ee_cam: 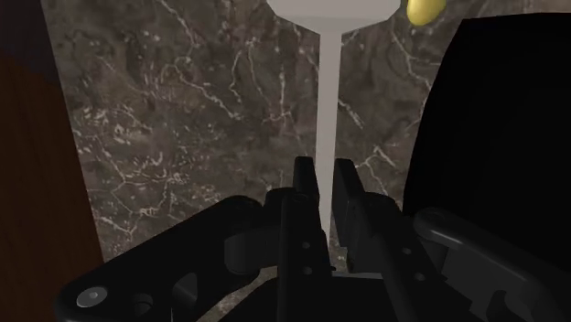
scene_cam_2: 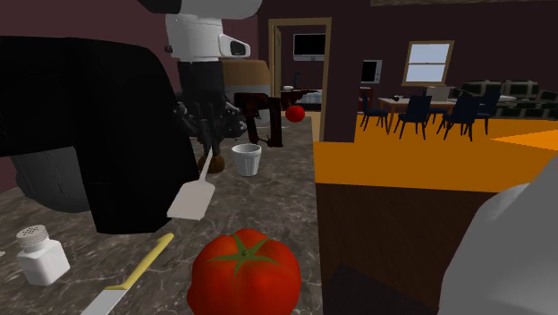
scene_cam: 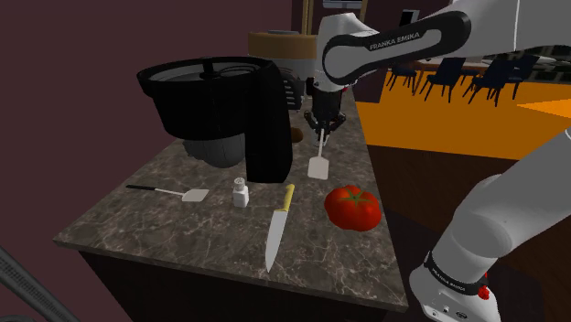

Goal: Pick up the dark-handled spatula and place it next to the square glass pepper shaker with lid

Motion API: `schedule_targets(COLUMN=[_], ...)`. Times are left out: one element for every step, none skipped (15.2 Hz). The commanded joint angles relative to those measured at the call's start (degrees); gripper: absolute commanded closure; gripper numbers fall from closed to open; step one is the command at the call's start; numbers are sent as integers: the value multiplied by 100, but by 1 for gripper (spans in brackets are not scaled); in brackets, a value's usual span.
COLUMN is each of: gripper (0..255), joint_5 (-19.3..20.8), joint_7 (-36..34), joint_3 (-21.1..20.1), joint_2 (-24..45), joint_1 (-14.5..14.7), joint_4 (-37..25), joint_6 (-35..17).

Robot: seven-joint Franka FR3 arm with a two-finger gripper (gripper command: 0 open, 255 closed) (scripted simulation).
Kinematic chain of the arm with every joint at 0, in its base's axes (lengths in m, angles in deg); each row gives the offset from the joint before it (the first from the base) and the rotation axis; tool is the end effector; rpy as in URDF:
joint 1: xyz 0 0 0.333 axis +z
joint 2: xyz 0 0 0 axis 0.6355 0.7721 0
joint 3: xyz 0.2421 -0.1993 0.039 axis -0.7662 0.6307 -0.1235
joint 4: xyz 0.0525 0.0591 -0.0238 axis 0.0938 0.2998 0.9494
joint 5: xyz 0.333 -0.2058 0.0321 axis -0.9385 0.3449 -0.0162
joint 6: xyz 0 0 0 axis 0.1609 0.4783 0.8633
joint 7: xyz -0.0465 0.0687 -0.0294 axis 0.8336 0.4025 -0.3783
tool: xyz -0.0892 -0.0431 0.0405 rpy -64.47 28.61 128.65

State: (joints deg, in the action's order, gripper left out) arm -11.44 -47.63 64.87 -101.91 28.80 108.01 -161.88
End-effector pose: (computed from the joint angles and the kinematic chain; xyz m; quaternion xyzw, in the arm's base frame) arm 0.4575 -0.0157 0.5053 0.8643 -0.5018 0.0291 0.0163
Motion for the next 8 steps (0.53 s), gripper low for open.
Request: schedule_targets(gripper=[255, 255, 255, 255, 255, 255, 255, 255], joint_5=[-62, -93, -124, -153, -181, -207, -232, -253], joint_7=[-267, -406, -545, -685, -826, -968, -1111, -1255], joint_3=[-180, -277, -374, -472, -571, -670, -770, -871], joint_2=[-58, -68, -72, -69, -60, -45, -23, 5], joint_1=[112, 170, 229, 286, 342, 397, 451, 504], joint_4=[63, 63, 57, 45, 26, 1, -31, -69], joint_6=[6, 18, 30, 42, 54, 66, 78, 89])
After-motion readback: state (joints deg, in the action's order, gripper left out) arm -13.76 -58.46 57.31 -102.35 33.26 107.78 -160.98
